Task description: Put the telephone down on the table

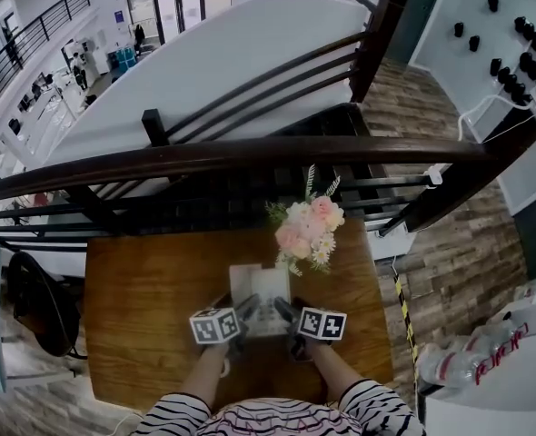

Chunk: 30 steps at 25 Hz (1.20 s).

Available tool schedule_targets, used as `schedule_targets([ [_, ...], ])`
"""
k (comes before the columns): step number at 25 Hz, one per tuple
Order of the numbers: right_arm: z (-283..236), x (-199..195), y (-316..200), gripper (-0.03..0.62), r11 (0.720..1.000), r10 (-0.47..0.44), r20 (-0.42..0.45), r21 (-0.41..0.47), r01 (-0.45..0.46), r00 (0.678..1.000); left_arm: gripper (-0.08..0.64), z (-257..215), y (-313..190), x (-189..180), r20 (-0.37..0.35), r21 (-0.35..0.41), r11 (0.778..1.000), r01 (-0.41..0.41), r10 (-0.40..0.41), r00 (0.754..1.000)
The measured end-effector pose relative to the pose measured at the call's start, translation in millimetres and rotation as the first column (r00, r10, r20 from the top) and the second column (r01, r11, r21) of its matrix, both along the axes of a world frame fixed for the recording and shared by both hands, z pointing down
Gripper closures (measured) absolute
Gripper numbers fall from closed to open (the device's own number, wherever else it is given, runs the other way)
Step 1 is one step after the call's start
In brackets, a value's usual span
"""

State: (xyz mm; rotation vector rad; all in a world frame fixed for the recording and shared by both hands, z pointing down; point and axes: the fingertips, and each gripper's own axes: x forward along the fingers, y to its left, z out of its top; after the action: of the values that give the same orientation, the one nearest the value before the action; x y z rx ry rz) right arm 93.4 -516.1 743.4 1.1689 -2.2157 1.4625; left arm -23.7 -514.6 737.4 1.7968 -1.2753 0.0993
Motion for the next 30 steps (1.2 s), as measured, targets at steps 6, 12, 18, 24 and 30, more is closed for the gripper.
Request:
schedule_targets([
  [6, -22, 14, 30, 0.311, 0.997, 0.073, 0.003, 0.033, -0.073, 0.997, 0.173, -26, 25, -11, 0.034, 0.067, 0.998, -0.014, 0.011, 0.999],
  [12, -42, 19, 62, 0.336, 0.989, 0.126, -0.012, 0.083, -0.125, 0.992, 0.179, -52, 53, -18, 0.048, 0.125, 0.992, -0.034, 0.028, 0.998],
  [18, -71, 14, 99, 0.368, 0.975, 0.183, -0.013, 0.127, -0.180, 0.983, 0.232, -83, 91, -25, 0.058, 0.166, 0.981, -0.100, 0.092, 0.994],
  [24, -85, 4, 143, 0.416, 0.960, 0.237, 0.001, 0.152, -0.235, 0.971, 0.320, -104, 133, -32, 0.077, 0.199, 0.964, -0.174, 0.161, 0.984],
  [30, -103, -17, 190, 0.476, 0.939, 0.290, 0.001, 0.195, -0.285, 0.957, 0.401, -121, 179, -55, 0.114, 0.229, 0.944, -0.237, 0.216, 0.970],
])
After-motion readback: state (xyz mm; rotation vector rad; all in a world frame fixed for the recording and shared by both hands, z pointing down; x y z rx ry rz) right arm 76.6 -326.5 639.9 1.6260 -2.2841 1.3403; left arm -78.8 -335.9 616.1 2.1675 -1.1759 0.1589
